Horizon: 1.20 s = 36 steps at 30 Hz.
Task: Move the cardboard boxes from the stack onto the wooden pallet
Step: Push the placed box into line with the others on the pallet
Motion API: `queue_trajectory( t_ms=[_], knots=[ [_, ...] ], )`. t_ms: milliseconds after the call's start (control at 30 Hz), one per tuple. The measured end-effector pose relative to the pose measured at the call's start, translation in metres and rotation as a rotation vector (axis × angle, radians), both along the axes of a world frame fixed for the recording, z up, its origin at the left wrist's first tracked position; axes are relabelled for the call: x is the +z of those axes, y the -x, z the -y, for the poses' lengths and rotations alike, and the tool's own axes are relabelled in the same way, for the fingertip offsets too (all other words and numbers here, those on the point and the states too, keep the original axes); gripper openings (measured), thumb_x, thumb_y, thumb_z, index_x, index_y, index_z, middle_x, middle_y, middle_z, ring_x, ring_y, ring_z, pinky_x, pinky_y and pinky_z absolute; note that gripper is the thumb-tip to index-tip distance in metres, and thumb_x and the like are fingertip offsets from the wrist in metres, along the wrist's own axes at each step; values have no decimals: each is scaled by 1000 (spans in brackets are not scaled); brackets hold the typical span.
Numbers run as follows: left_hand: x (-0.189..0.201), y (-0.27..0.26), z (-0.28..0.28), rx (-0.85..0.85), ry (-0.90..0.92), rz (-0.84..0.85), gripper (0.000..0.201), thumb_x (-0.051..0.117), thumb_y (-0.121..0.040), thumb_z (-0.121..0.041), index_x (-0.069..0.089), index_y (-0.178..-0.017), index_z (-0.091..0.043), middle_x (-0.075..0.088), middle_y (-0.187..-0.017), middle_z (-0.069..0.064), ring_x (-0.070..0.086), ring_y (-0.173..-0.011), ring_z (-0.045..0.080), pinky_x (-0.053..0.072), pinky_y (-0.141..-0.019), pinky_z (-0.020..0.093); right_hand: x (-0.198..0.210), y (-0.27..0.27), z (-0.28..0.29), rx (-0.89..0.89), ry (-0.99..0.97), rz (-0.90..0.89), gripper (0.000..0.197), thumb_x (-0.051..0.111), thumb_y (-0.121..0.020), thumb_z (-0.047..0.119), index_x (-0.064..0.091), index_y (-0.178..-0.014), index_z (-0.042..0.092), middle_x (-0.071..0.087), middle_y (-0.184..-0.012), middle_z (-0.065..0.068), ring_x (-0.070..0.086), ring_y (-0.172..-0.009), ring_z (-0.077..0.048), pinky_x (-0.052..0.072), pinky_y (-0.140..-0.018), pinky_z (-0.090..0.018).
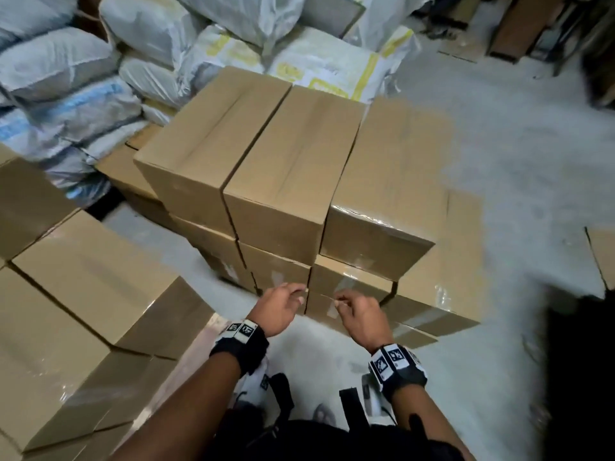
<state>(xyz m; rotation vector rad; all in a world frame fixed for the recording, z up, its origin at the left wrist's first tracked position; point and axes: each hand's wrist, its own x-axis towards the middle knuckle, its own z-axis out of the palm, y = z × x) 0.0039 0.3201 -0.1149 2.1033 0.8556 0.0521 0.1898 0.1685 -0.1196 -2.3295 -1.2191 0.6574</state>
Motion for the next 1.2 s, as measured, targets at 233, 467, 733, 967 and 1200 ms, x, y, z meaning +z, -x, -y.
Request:
queue_trajectory(
  t_ms=[233,467,733,967,1200],
  knots=[
    [87,-98,7,-42,-115,142,38,58,-106,-31,58,-144,-31,59,-139,-8,55,-125,12,45,-108,34,90,-97,13,-141,-333,217,20,58,-105,38,72,-118,32,76,-108,10,69,-92,-10,61,-79,-36],
    [149,-183,-60,-135,-354,190,38,58,-106,-30,59,-144,-23,63,-138,-6,60,-120,9,50,-105,32,134,-204,-38,-166,-331,402,29,55,-104,39,64,-129,29,67,-128,2,62,-116,-22,56,-88,-43],
    [125,-295,-179,-312,-539,-11,45,56,-103,-34,52,-146,-22,54,-144,4,53,-131,28,48,-106,49,97,-300,-124,-174,-57,363,57,43,-107,55,40,-154,23,26,-167,-9,42,-140,-42,46,-109,-57],
    [83,-354,-246,-434,-528,-140,71,52,-100,-54,35,-158,-17,24,-168,13,29,-150,39,33,-122,52,52,-333,-158,-225,-40,288,67,25,-105,68,25,-161,32,7,-175,-4,35,-146,-47,41,-114,-59],
    [65,-383,-244,-571,-536,-127,88,29,-97,-76,11,-167,-25,-4,-175,7,9,-160,34,18,-128,55,33,-359,-128,-250,-160,197,55,28,-110,57,25,-161,37,0,-175,11,38,-148,-40,37,-119,-53]
  ],
)
